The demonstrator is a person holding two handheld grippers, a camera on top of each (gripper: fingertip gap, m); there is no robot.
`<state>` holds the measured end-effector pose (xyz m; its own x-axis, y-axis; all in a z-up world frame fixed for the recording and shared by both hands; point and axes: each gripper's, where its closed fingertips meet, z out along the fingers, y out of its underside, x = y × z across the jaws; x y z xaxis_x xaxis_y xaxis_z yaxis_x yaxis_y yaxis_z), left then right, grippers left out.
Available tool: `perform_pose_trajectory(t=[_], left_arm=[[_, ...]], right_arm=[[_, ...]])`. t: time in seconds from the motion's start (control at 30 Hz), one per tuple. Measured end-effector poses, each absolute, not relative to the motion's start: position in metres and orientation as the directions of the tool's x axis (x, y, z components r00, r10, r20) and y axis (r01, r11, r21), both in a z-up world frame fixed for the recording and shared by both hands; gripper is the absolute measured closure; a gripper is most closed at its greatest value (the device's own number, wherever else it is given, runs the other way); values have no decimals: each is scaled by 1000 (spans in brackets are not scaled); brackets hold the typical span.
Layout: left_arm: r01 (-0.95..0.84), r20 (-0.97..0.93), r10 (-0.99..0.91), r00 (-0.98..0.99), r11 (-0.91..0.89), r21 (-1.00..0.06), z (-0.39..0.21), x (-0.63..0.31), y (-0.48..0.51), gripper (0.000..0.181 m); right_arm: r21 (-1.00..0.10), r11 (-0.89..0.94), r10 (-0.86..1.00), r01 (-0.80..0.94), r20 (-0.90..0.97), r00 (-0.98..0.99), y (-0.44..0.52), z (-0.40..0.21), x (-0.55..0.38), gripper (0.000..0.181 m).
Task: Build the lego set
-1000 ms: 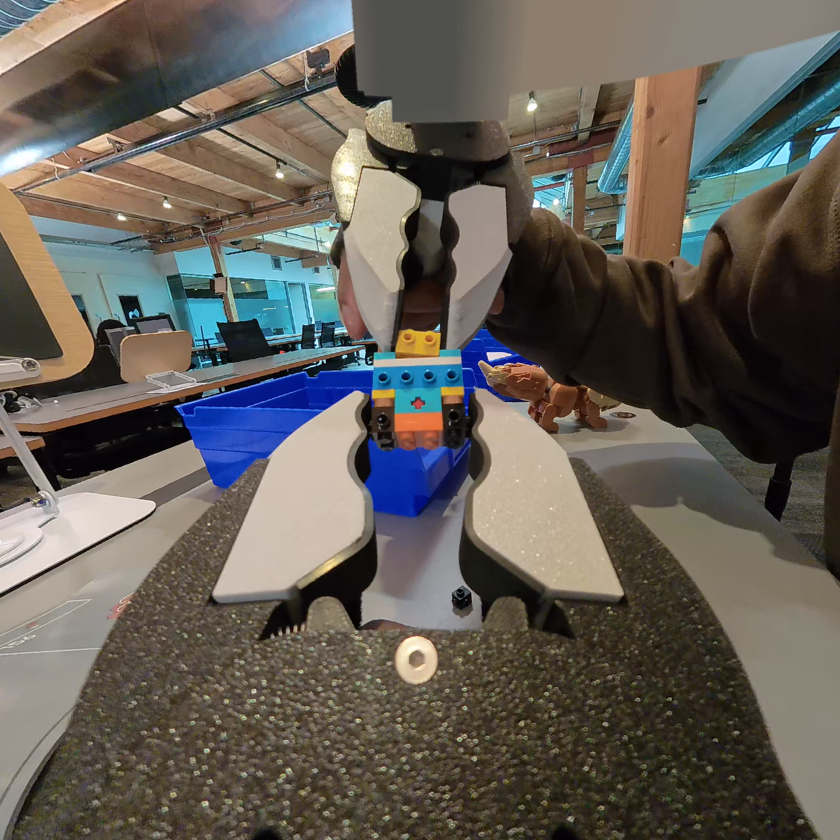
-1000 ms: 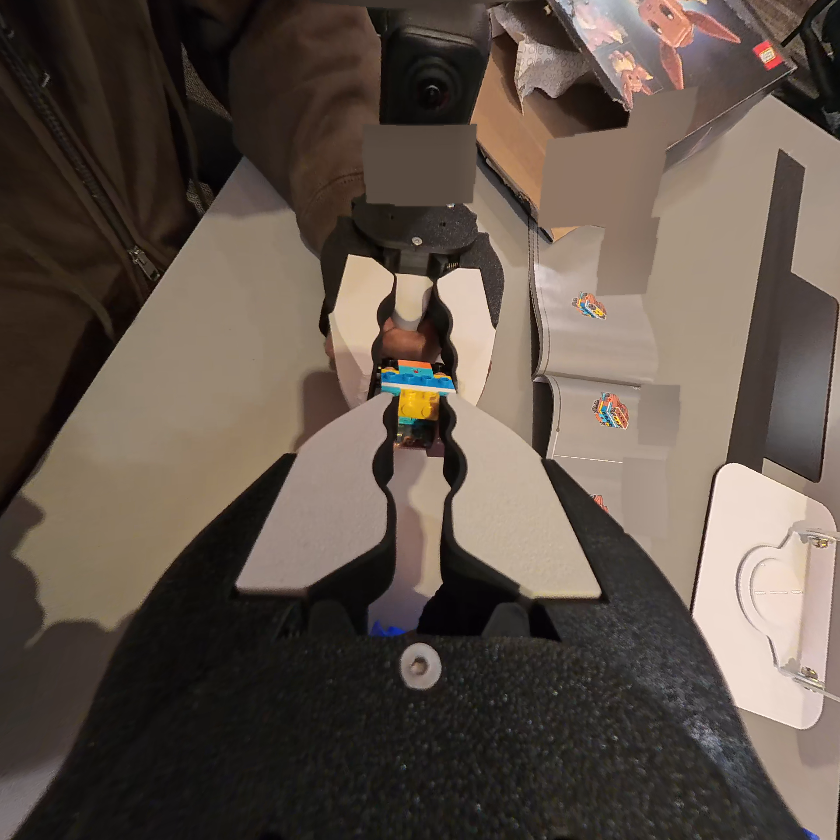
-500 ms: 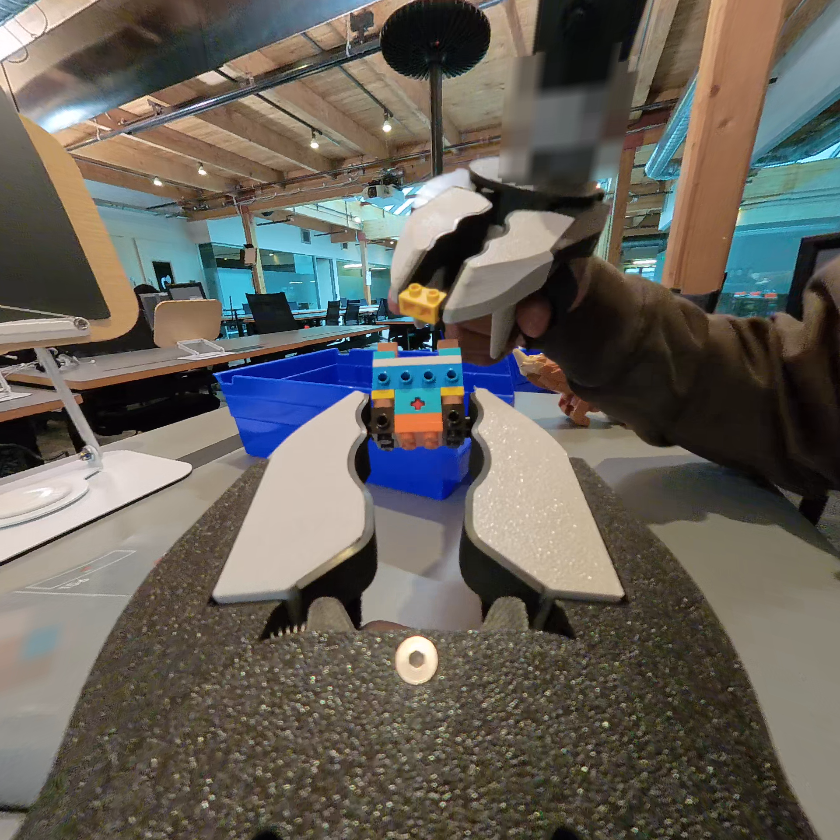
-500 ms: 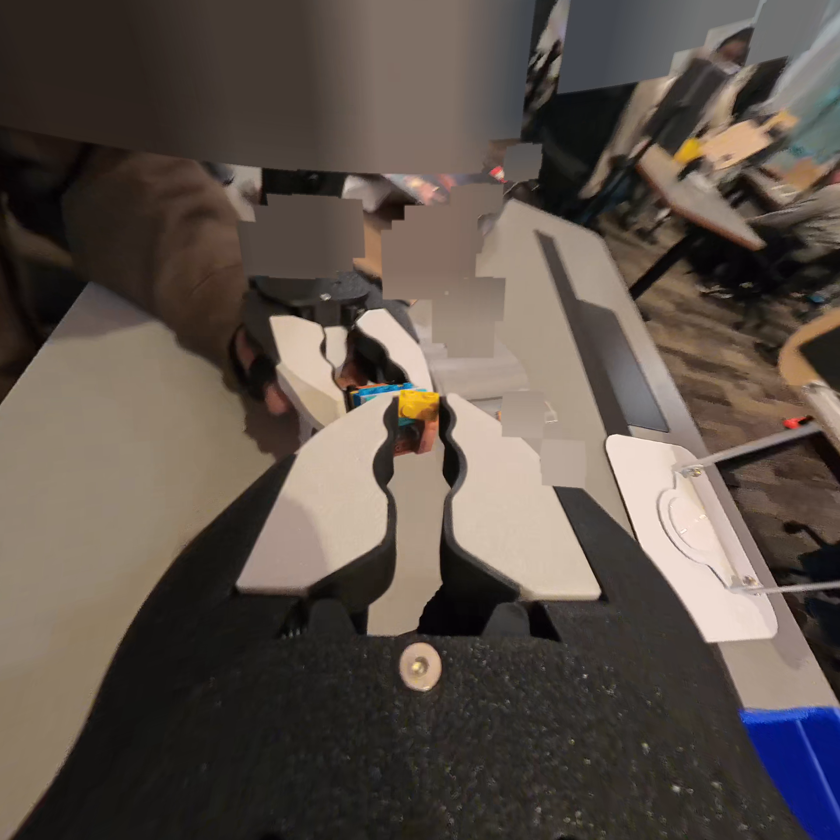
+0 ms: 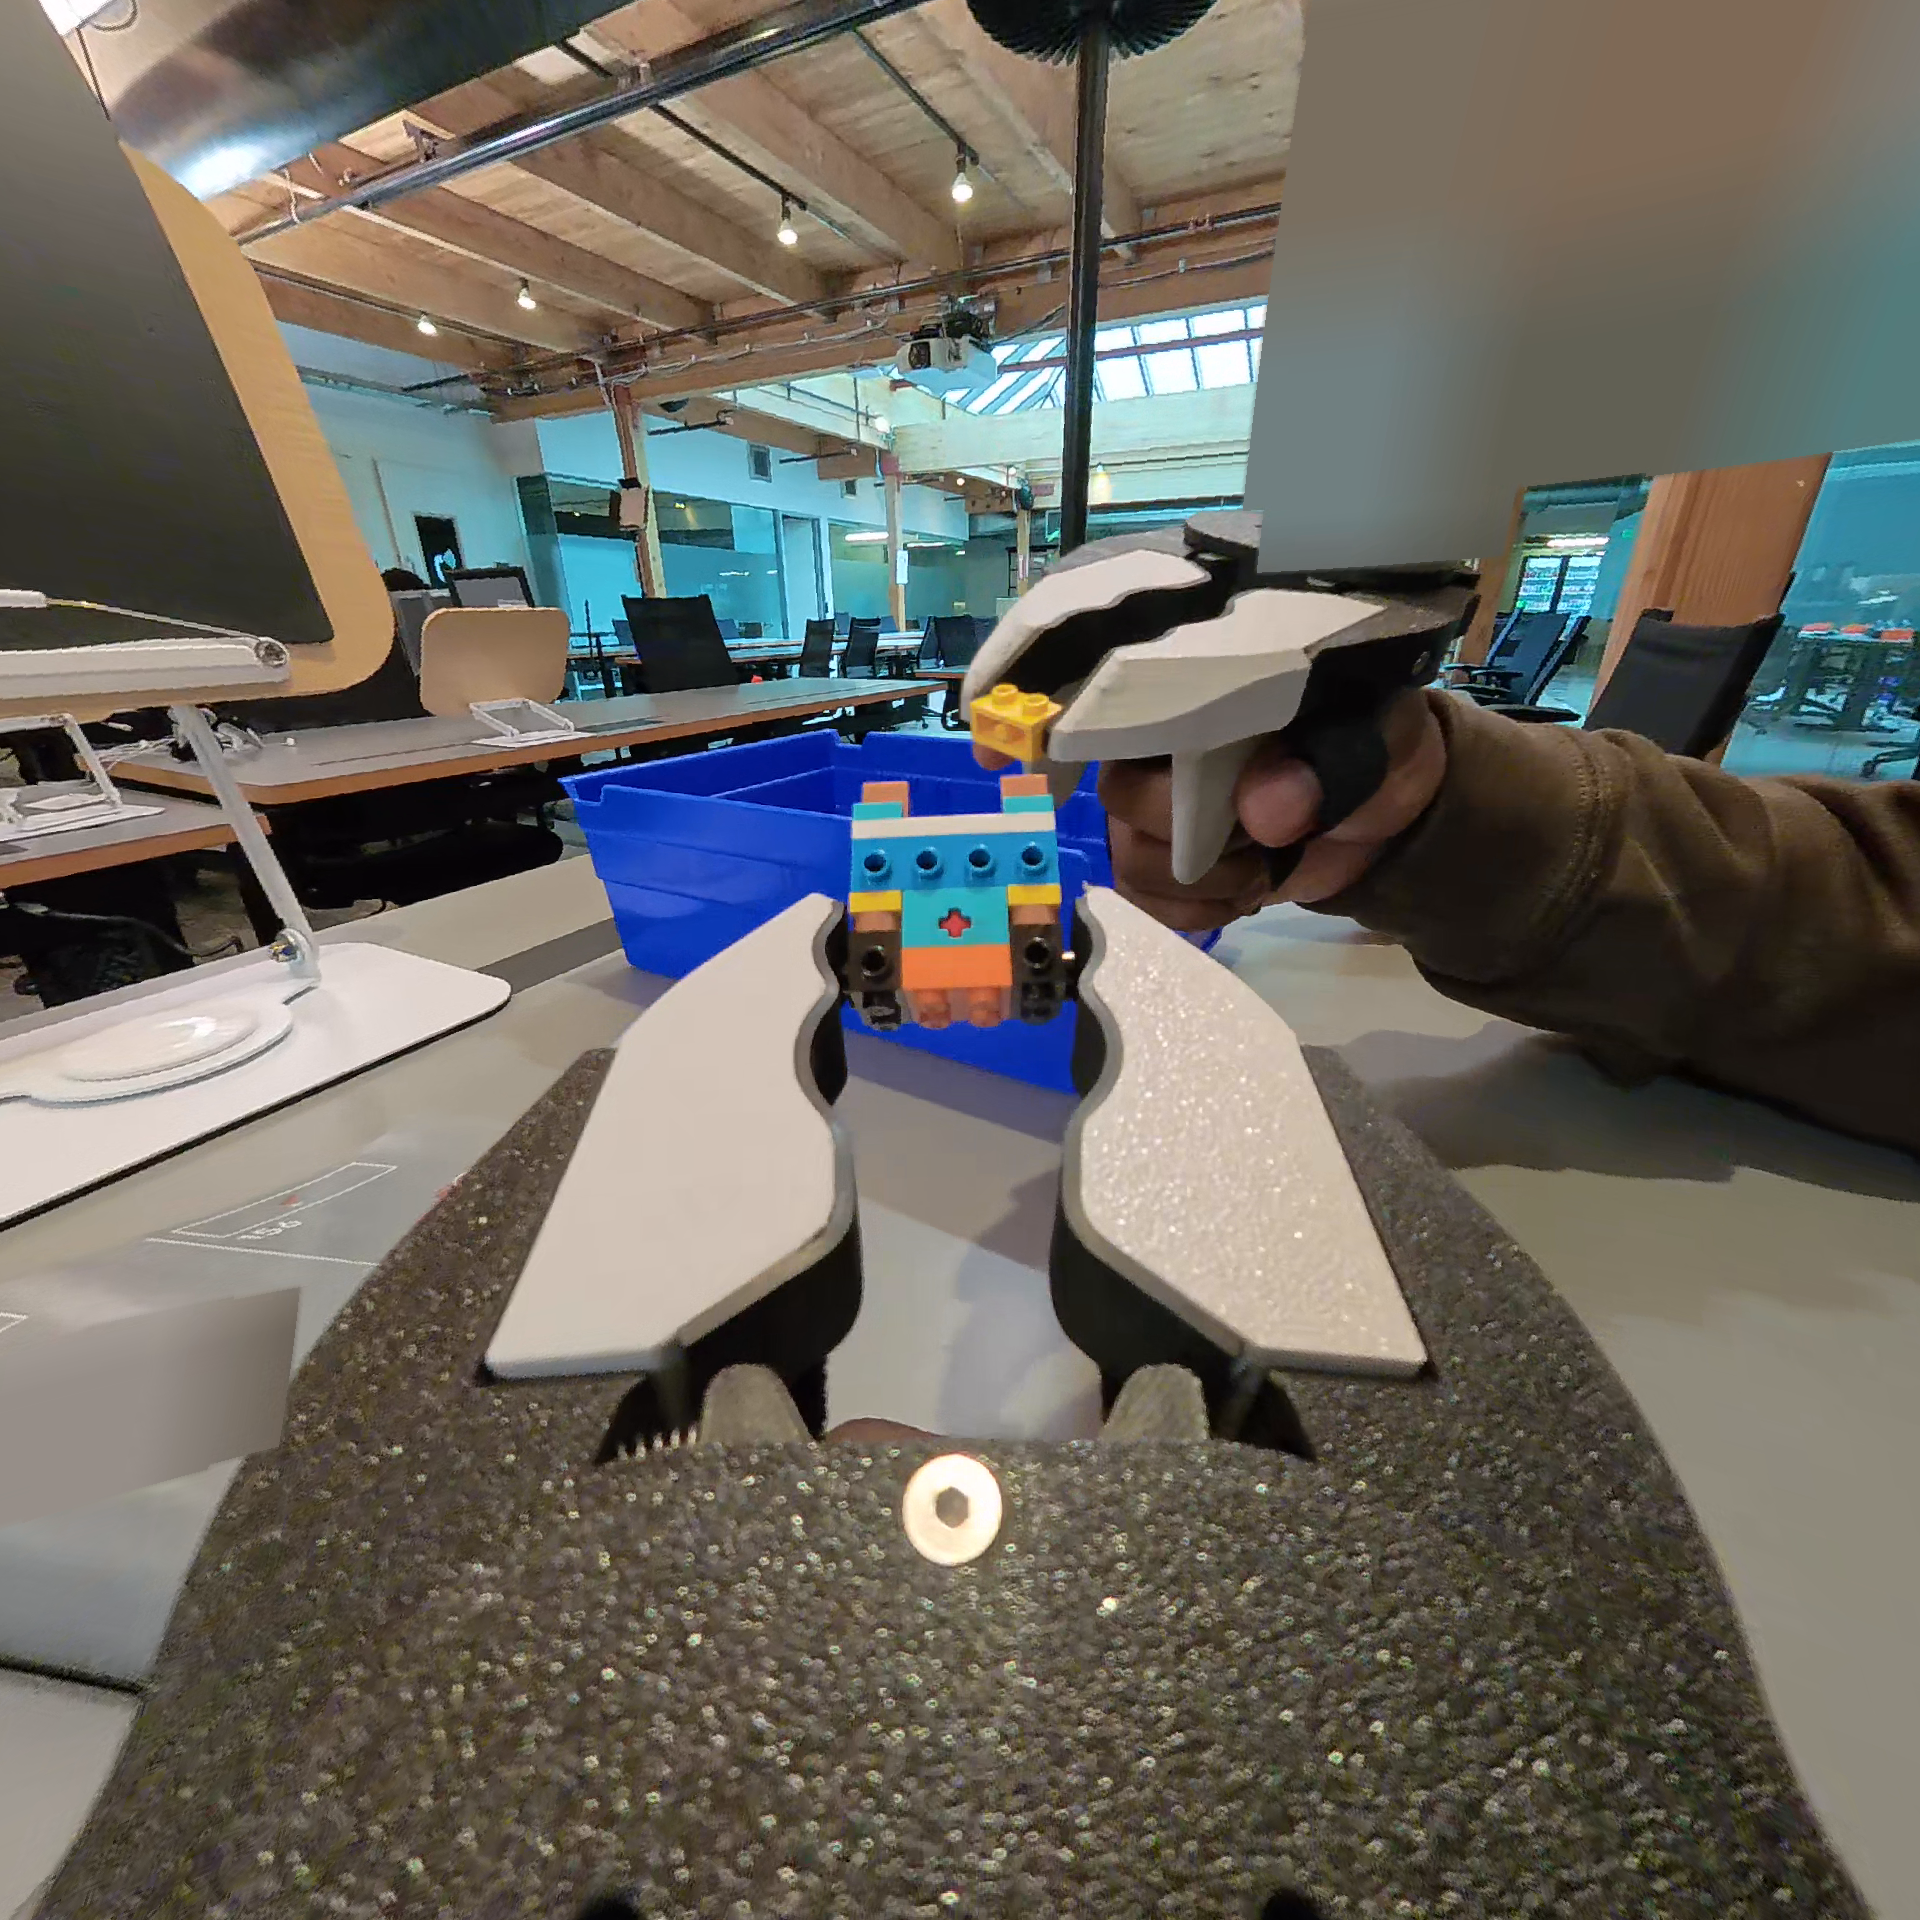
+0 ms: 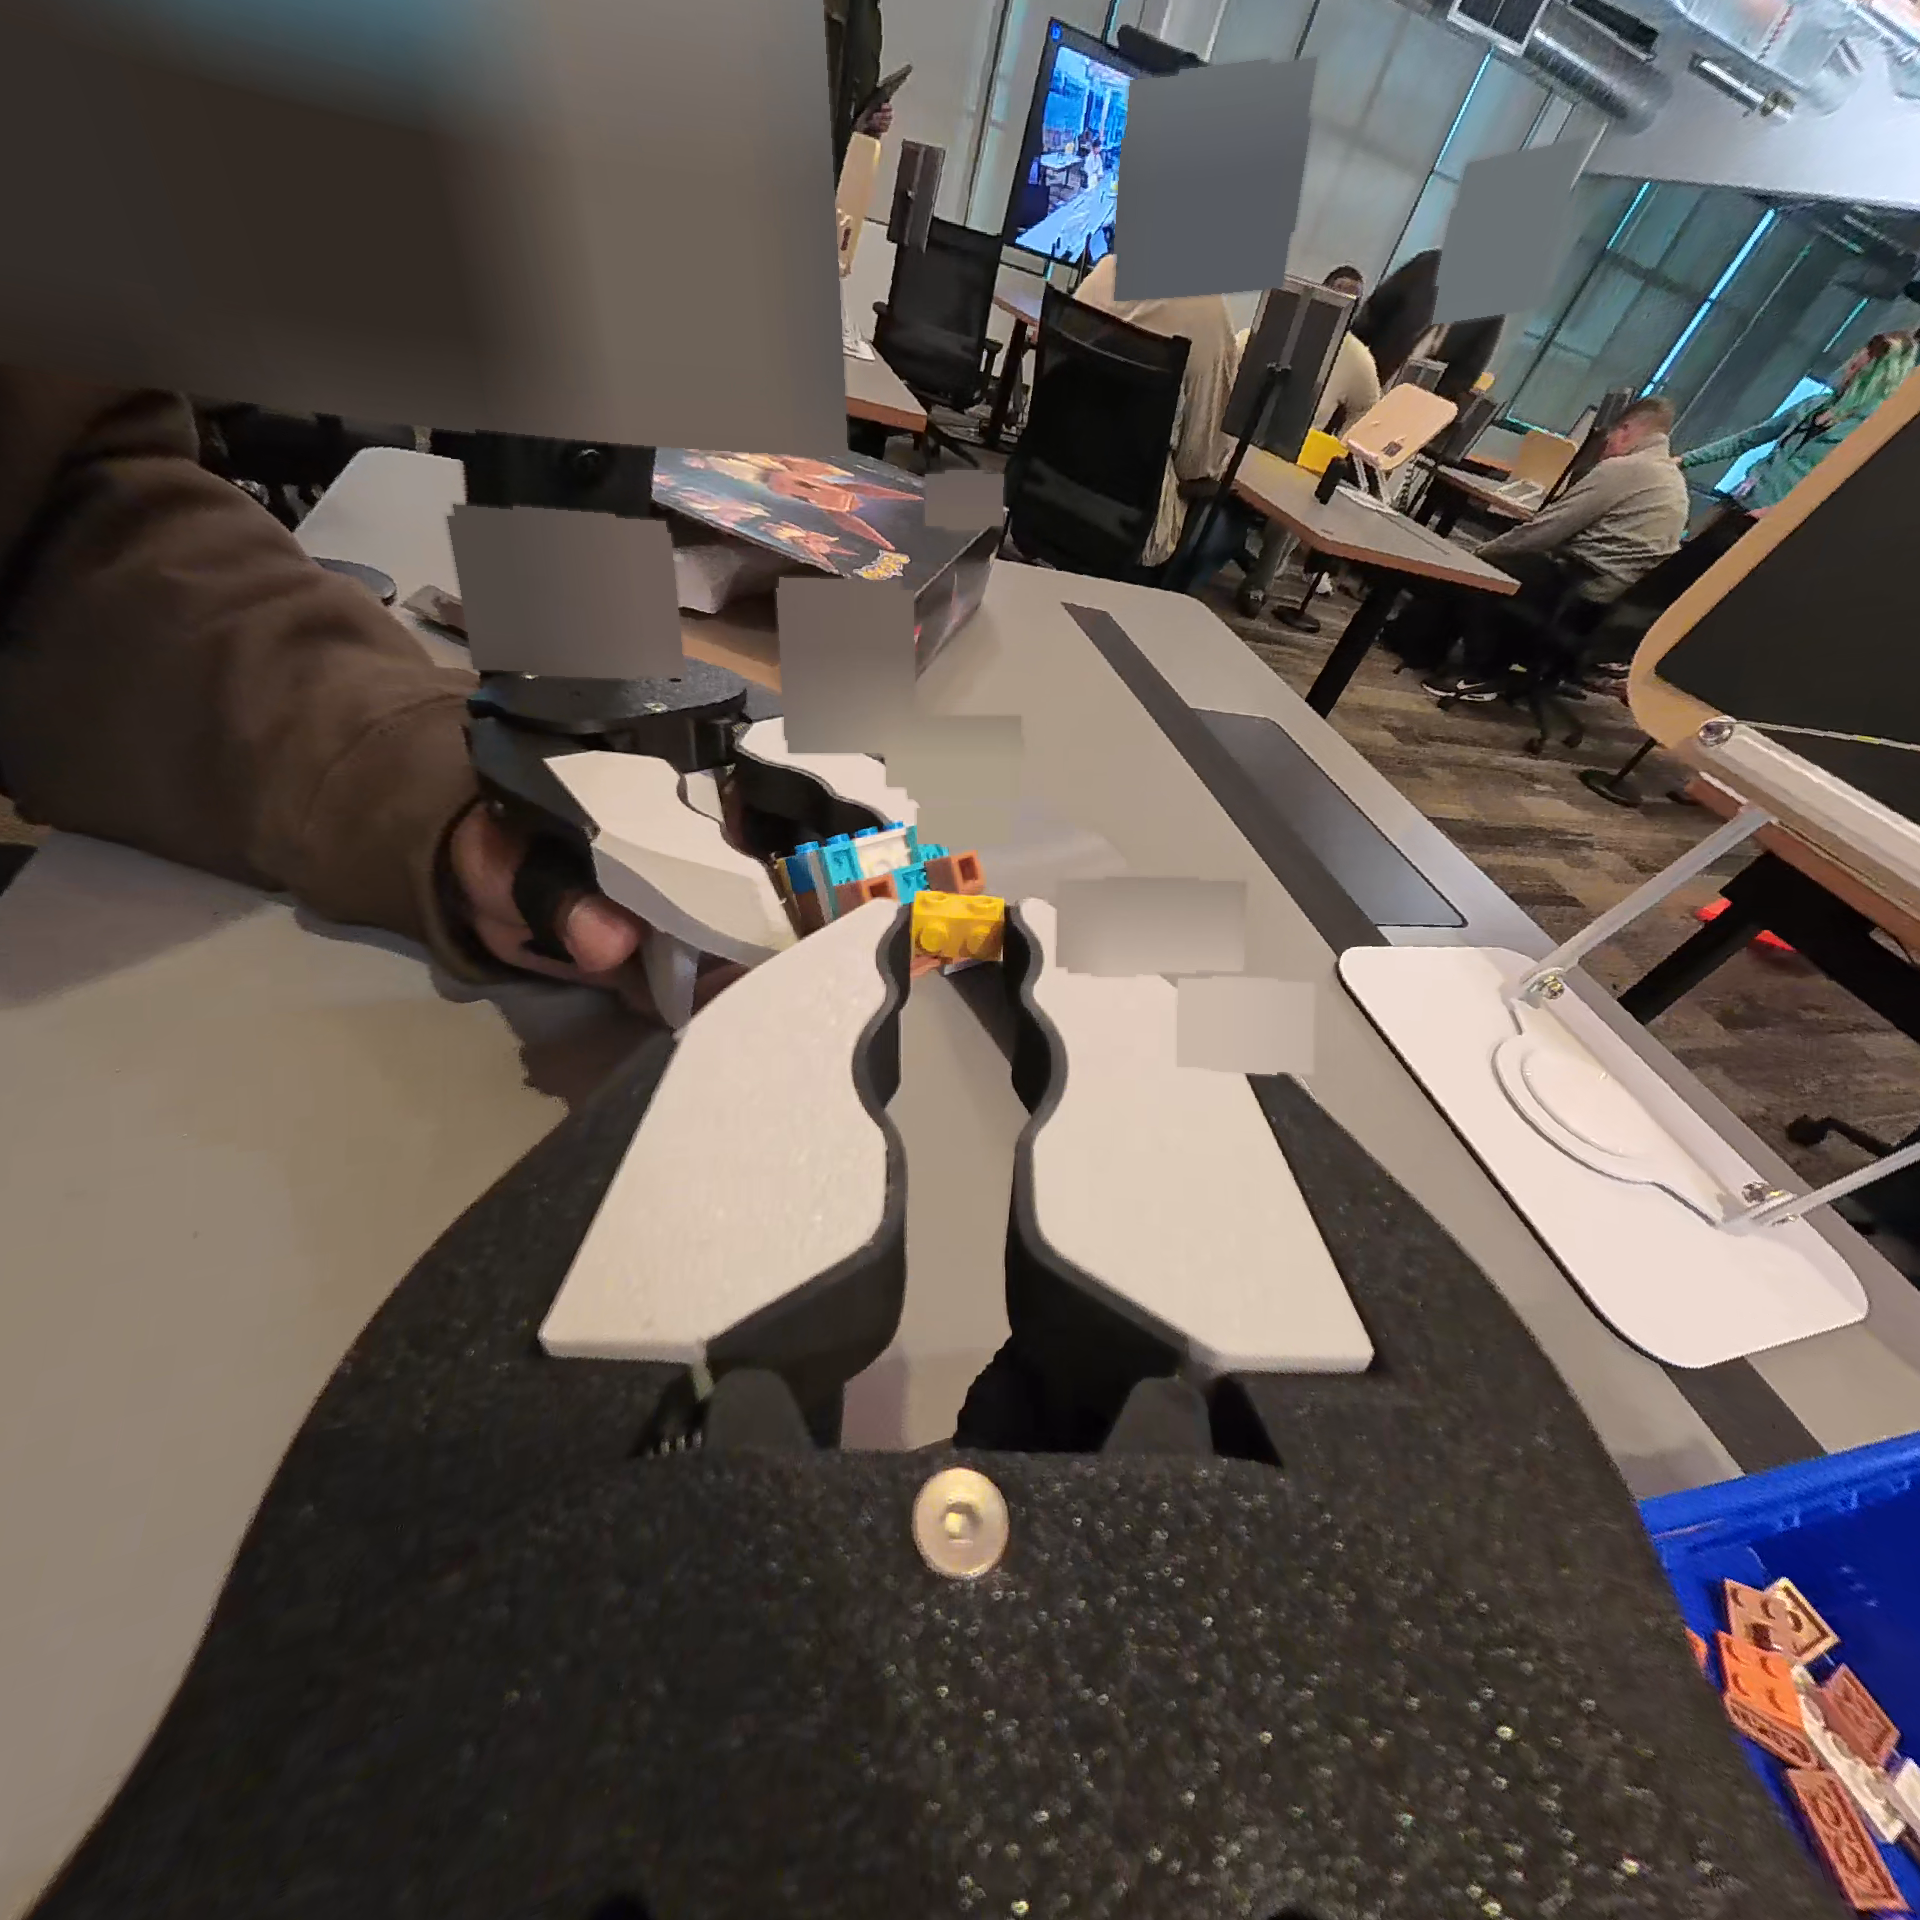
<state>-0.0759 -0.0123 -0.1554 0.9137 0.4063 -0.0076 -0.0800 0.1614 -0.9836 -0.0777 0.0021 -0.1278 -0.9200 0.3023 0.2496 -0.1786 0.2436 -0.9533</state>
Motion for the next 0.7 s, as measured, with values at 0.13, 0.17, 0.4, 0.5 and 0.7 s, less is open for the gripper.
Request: perform_pose_trajectory(t=[0.13,0.17,0.4,0.5,0.7], left_arm=[[-84,-10,404,915,167,-982,-154,-75,-13,141],[-86,-11,403,915,168,-982,-154,-75,-13,141],[-94,-14,396,918,182,-979,-152,-74,-13,141],[-99,-15,389,921,196,-976,-150,-72,-13,141],[-93,-10,390,921,195,-976,-151,-73,-14,141]], right_arm=[[-952,245,303,-183,254,-919,2,-128,-77,165],[-952,245,301,-183,254,-919,2,-128,-77,165],[-952,238,299,-193,261,-918,1,-126,-75,165],[-953,234,305,-195,262,-916,2,-127,-76,165],[-956,219,324,-194,259,-910,2,-131,-79,165]])
